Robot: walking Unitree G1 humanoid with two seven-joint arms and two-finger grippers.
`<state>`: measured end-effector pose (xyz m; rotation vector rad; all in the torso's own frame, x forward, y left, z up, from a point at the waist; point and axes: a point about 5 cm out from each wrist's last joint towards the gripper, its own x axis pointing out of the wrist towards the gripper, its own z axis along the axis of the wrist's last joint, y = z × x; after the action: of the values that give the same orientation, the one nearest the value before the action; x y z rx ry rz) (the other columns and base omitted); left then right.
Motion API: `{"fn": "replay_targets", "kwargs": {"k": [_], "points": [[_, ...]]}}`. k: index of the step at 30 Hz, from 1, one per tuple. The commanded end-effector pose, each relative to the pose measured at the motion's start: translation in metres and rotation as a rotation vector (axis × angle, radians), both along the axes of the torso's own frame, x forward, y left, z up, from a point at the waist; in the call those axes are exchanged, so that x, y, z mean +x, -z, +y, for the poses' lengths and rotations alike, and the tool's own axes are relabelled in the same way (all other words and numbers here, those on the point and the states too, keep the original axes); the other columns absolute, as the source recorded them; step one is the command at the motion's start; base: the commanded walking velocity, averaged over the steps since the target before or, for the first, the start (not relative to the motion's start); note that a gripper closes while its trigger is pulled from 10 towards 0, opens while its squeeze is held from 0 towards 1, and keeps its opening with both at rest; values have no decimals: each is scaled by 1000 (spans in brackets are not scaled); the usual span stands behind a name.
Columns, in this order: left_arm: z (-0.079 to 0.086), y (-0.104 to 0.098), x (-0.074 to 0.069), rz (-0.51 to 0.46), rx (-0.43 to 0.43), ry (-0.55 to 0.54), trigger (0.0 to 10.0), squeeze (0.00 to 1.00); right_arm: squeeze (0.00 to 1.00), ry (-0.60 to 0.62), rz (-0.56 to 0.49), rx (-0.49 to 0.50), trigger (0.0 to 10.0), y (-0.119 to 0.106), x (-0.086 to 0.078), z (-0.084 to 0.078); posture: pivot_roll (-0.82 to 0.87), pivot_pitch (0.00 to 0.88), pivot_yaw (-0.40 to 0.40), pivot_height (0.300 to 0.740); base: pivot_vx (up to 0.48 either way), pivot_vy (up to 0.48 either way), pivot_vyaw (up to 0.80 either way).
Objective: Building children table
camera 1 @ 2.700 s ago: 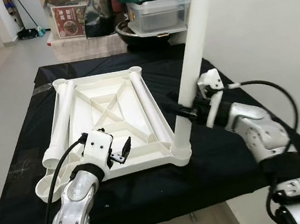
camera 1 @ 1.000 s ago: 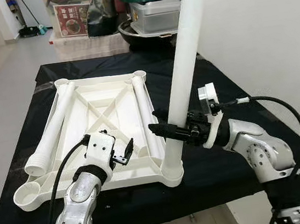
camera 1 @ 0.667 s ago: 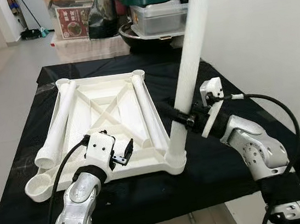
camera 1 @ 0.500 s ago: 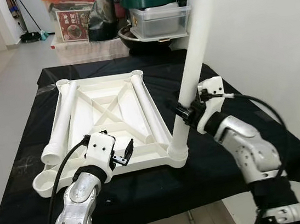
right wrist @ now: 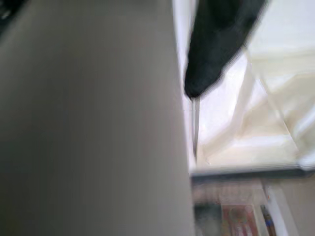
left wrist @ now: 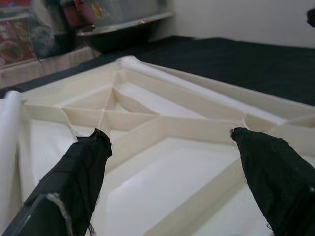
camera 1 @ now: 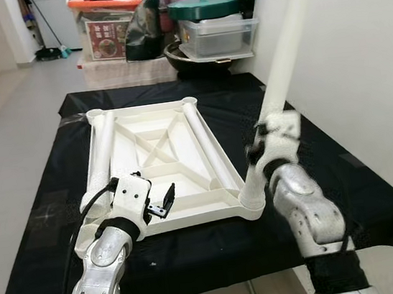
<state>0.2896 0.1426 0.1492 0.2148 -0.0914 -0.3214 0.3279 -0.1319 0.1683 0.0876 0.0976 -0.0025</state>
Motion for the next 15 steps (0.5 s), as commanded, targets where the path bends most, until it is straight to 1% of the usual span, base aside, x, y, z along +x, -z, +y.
{"fn": "replay_targets", "kwargs": {"k": [1, 3, 4, 5, 6, 7, 8, 9, 10, 11, 12, 13, 14, 15], "points": [[-3, 2, 2, 6, 18, 13, 10000, 0, 1000, 15, -11, -6, 10000, -7, 3, -6, 47, 0, -93, 740, 0, 0, 0], [-3, 2, 2, 6, 18, 13, 10000, 0, 1000, 15, -11, -6, 10000, -7, 3, -6, 47, 0, -93, 740, 0, 0, 0], [-4, 2, 1, 6, 17, 13, 10000, 0, 667, -11, -39, 5, 10000, -14, 7, -10, 45, 0, -94, 740, 0, 0, 0], [-4, 2, 1, 6, 17, 13, 10000, 0, 667, -11, -39, 5, 10000, -14, 7, -10, 45, 0, -94, 740, 0, 0, 0], [-4, 2, 1, 6, 16, 13, 10000, 0, 0, -50, -81, 41, 10000, -25, 13, -16, 43, 0, -94, 740, 0, 0, 0], [-4, 2, 1, 6, 16, 13, 10000, 0, 0, -50, -81, 41, 10000, -25, 13, -16, 43, 0, -94, 740, 0, 0, 0], [-4, 3, 1, 6, 15, 14, 10000, 0, 0, -132, -129, 98, 10000, -38, 17, -22, 39, 0, -95, 740, 0, 0, 0], [-5, 3, 1, 6, 14, 15, 10000, 0, 0, -267, -182, 153, 10000, -52, 18, -29, 37, 0, -95, 740, 0, 0, 0], [-5, 3, 1, 7, 13, 16, 10000, 0, 0, -405, -231, 172, 10000, -63, 16, -34, 36, 0, -95, 740, 0, 0, 0], [-6, 4, 1, 8, 12, 16, 10000, 0, 0, -532, -265, 160, 10000, -71, 11, -37, 36, 0, -96, 740, 0, 0, 0], [-6, 4, 1, 8, 12, 16, 10000, 0, 0, -532, -265, 160, 10000, -71, 11, -37, 36, 0, -96, 740, 0, 0, 0], [-6, 4, 1, 8, 11, 17, 10000, 0, 0, -668, -299, 127, 10000, -76, 2, -38, 36, 0, -96, 740, 0, 0, 0], [-6, 4, 1, 8, 11, 17, 10000, 0, 0, -668, -299, 127, 10000, -76, 2, -38, 36, 0, -96, 740, 0, 0, 0], [-6, 4, 1, 9, 11, 17, 10000, 0, 0, -749, -314, 101, 10000, -78, -4, -37, 36, 0, -96, 740, 0, 0, 0]]}}
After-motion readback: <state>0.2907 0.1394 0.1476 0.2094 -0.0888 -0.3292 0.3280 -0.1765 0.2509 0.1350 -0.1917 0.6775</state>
